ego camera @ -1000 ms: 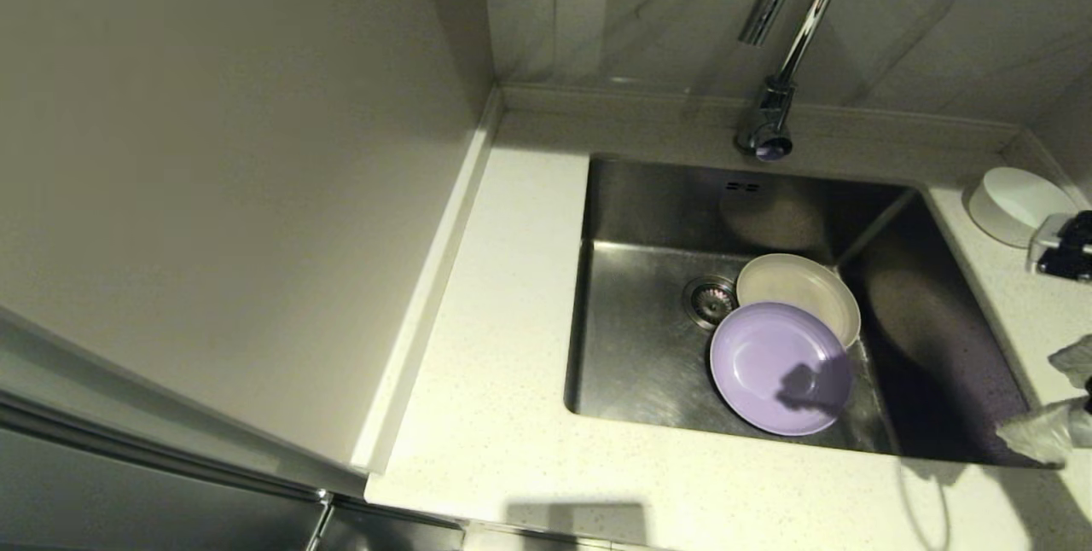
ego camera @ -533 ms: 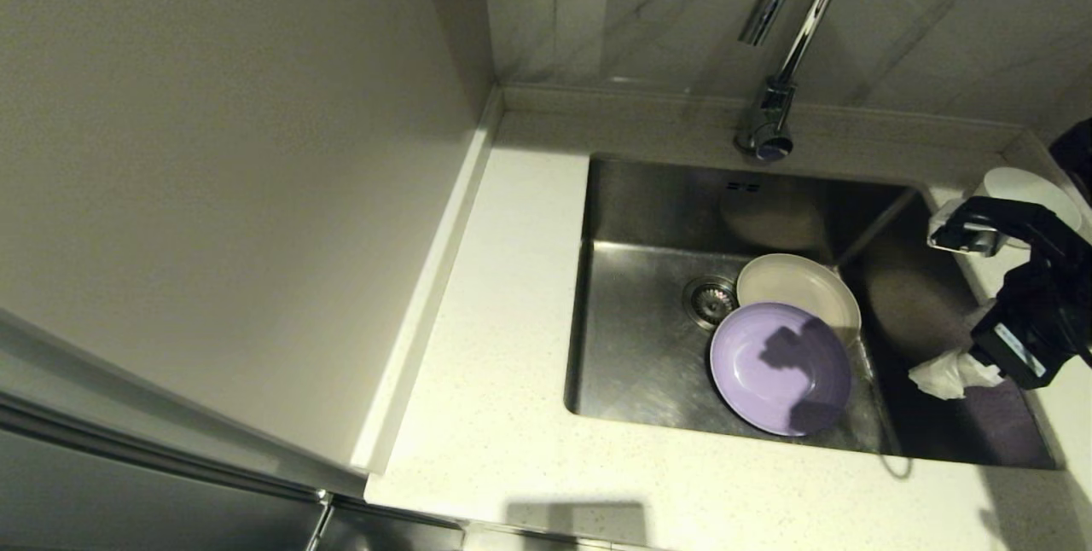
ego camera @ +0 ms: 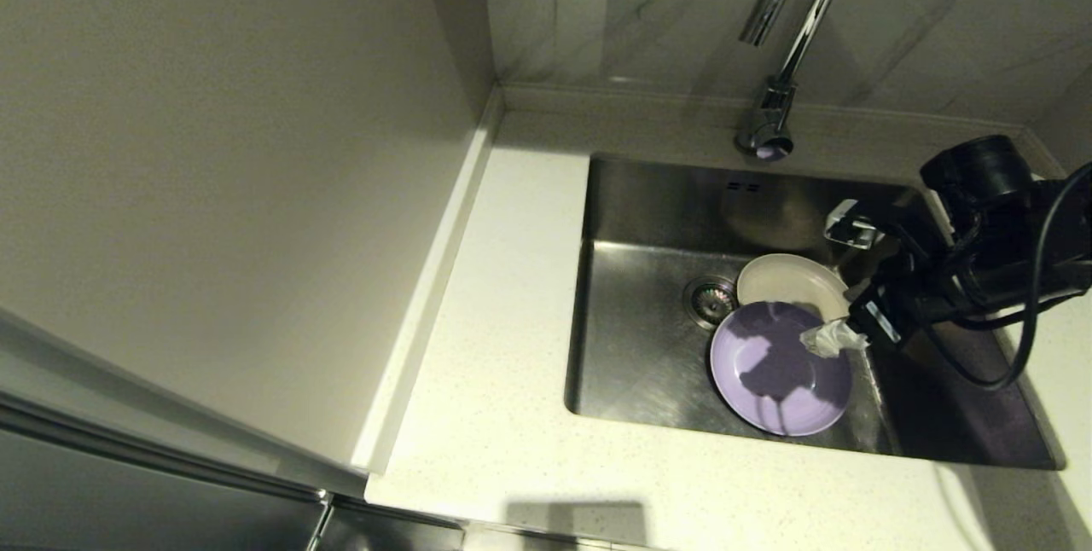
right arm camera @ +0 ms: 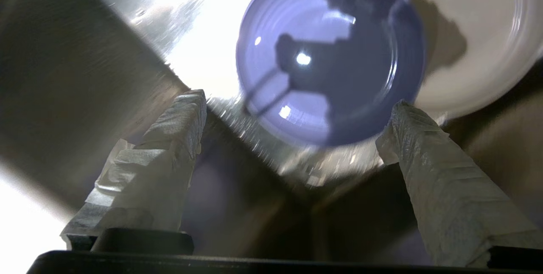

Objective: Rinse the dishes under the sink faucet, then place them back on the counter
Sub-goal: Put a plate back to the table from the sink

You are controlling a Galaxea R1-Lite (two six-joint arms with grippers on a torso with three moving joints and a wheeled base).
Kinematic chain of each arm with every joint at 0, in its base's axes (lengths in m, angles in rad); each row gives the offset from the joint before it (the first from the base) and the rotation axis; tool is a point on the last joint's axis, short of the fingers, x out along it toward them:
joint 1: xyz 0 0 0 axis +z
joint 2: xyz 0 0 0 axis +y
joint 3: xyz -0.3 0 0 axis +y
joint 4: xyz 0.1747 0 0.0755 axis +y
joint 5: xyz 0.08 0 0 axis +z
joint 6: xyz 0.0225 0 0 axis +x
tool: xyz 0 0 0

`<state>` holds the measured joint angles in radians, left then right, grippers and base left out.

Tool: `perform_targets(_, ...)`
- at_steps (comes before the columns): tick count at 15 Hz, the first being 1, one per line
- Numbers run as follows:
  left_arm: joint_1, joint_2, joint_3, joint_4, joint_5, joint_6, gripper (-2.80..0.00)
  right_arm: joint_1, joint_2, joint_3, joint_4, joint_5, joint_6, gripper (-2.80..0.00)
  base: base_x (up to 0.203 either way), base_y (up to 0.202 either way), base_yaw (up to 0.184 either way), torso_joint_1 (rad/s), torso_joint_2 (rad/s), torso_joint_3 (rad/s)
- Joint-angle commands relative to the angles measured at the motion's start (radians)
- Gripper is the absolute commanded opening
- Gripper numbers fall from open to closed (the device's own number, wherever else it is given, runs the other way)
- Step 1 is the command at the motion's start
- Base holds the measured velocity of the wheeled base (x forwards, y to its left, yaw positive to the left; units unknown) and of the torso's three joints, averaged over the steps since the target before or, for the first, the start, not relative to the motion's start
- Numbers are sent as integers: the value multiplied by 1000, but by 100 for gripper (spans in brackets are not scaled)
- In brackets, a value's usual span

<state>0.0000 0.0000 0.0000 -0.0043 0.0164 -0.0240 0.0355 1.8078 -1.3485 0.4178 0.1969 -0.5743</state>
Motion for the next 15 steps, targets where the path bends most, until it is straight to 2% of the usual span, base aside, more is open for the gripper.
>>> perform_targets(1,0,-2,0,0,0,-1,-280,-4,114,-13,-59,6,-55,0,0,0,0,0,0,0)
perform_targets(5,0,-2,0,0,0,-1,-280,-72,232,-42,-211,11,-227,0,0,0,0,0,0,0)
perform_targets(9,0,-2,0,0,0,-1,-280,-149,333,-170,-224,86,-424,0,0,0,0,0,0,0)
perform_targets(15,0,-2,0,0,0,-1,-280,-175,458,-257,-220,91,-465,0,0,0,0,0,0,0)
